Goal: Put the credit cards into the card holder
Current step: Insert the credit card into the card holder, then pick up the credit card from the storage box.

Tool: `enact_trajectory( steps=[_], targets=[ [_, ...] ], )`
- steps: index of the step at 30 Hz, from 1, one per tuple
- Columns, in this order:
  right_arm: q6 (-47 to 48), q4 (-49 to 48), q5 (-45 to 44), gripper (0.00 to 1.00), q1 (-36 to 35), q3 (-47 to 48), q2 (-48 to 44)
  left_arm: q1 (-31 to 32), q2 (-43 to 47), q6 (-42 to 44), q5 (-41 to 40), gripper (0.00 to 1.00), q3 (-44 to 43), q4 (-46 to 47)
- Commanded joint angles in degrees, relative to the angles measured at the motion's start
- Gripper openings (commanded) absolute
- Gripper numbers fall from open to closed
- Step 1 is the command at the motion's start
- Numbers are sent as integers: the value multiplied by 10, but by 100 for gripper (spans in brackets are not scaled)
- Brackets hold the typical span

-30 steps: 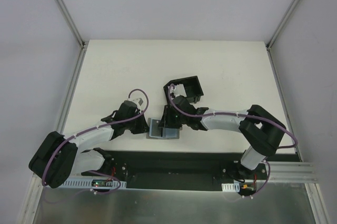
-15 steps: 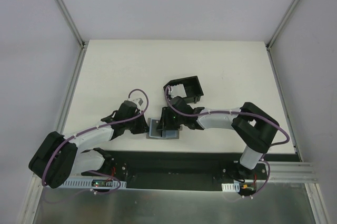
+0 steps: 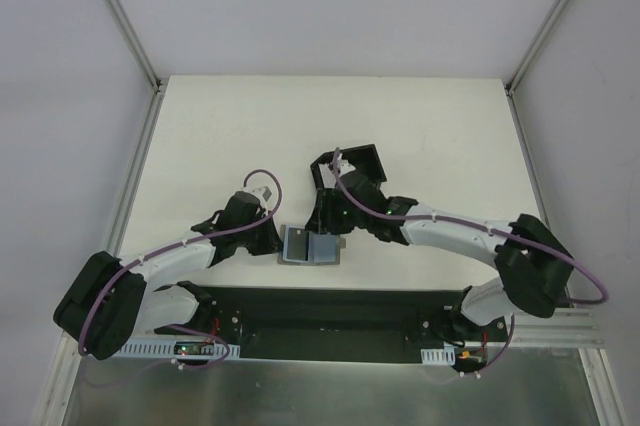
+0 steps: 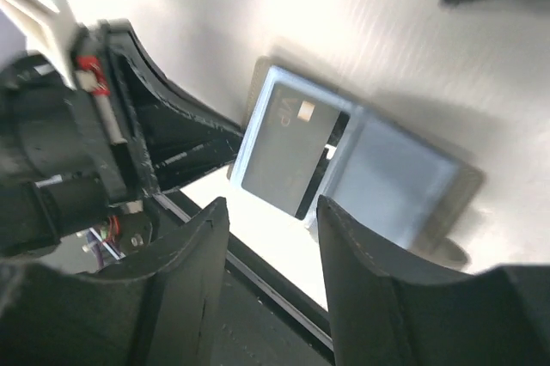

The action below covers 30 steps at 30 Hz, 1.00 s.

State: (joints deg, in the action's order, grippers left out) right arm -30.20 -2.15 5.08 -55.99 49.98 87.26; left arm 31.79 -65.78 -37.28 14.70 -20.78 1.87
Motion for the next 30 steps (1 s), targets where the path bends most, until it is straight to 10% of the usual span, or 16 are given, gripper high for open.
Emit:
enact_trajectory(
  steps=[1, 16, 30],
  targets=[
    [61, 101, -46, 49, 50, 52, -69, -1, 13, 3, -13, 0, -8, -32],
    [208, 259, -18, 82, 214, 277, 88, -13, 8, 10, -18, 0, -50, -52],
    [218, 226, 100, 86, 258, 371, 247, -16, 7, 14, -1, 0, -47, -51]
  ],
)
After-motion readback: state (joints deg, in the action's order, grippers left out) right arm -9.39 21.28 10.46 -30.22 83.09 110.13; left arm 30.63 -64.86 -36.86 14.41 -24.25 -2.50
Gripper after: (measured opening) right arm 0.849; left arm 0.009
